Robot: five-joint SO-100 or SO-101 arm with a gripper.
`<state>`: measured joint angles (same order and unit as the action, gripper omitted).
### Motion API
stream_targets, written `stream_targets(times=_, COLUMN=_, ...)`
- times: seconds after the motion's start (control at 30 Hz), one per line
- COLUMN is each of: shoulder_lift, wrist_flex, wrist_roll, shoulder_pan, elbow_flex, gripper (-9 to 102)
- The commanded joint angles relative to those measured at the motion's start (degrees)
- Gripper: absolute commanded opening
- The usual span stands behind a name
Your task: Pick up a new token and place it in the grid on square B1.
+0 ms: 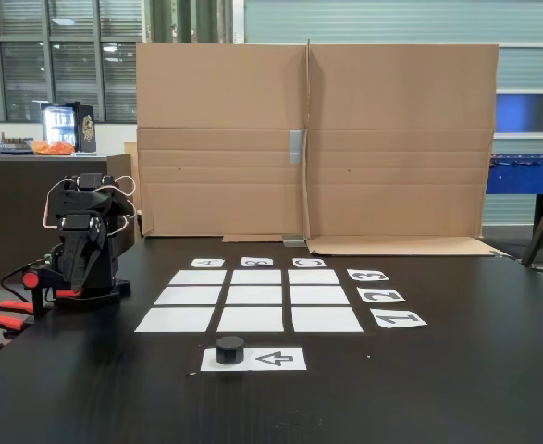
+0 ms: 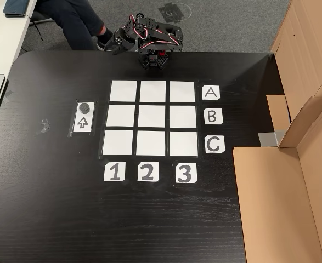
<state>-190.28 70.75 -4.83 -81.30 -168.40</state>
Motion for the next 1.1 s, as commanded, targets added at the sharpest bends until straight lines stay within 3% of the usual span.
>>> stream_targets(times=0.0, shoulder_lift=0.7, wrist_flex=-2.1, wrist_roll=-0.8, shoulder_pan=-2.5, elbow_flex=4.3, gripper=6)
stream_targets(times=0.53, shoulder_lift=2.1, wrist_flex=-0.5, wrist_roll=-1.0, shoulder_pan=-3.0, elbow_flex=6.1, gripper=7)
stream_targets(times=0.8, shoulder_lift=16.2, wrist_flex=-2.4, wrist_roll=-1.9, shoulder_pan=-3.3, elbow_flex=17.0, gripper=7)
stream_targets(times=1.07, shoulder_lift=37.3, wrist_flex=-6.2, wrist_roll=-3.0, shoulder_pan=-3.1, elbow_flex=31.2, gripper=16)
